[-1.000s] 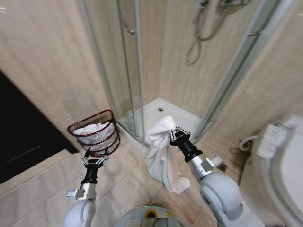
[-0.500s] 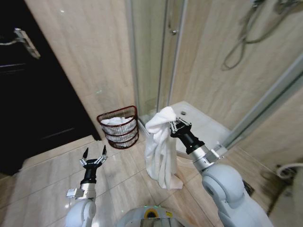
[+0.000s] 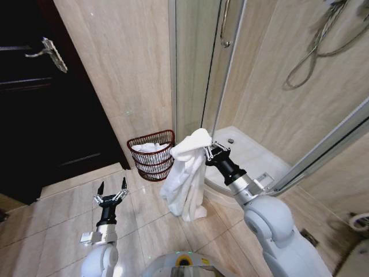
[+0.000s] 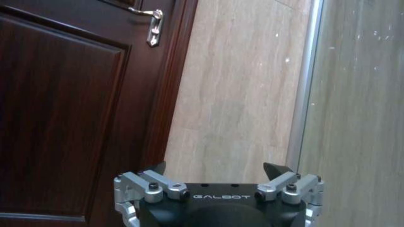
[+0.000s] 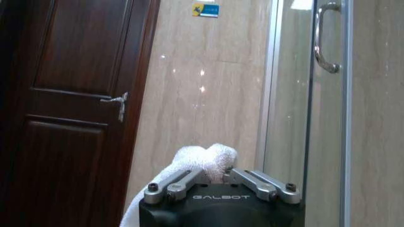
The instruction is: Discard the used towel into the hamper.
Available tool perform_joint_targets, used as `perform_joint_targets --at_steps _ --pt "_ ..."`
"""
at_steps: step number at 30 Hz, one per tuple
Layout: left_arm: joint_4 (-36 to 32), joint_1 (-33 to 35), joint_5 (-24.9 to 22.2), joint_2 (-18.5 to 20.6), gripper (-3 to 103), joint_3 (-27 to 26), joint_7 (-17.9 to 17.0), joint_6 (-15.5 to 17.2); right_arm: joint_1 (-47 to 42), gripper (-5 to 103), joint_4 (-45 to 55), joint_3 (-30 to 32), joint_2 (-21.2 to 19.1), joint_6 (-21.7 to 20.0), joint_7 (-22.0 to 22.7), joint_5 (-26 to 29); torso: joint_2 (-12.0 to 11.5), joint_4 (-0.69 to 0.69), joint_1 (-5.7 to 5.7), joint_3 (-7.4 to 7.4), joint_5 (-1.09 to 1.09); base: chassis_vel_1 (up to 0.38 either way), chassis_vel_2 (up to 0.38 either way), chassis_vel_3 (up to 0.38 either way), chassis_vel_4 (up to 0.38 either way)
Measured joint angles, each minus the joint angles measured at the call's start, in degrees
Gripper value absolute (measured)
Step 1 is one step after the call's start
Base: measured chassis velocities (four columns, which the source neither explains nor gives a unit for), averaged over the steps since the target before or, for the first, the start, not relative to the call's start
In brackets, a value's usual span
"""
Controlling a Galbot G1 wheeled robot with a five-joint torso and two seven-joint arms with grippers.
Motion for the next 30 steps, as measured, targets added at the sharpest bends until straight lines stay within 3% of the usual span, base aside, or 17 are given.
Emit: perform_joint_targets --at_steps 18,30 --pt "0.5 0.0 0.6 -0.1 100 0.3 0.2 0.2 0.3 4 -1.3 0.1 0.5 0.3 -1.1 -0.8 4.4 -0.01 1.70 2.72 0.01 0.009 0.009 -0.008 -0.009" --pt "0.8 0.0 1.0 -0.1 100 0.4 0.3 0.2 0.4 4 -1.6 0.2 0.5 0.4 -1.0 -0.7 7.5 0.00 3.05 4.42 -0.01 0.179 0.160 -0.181 -0.168"
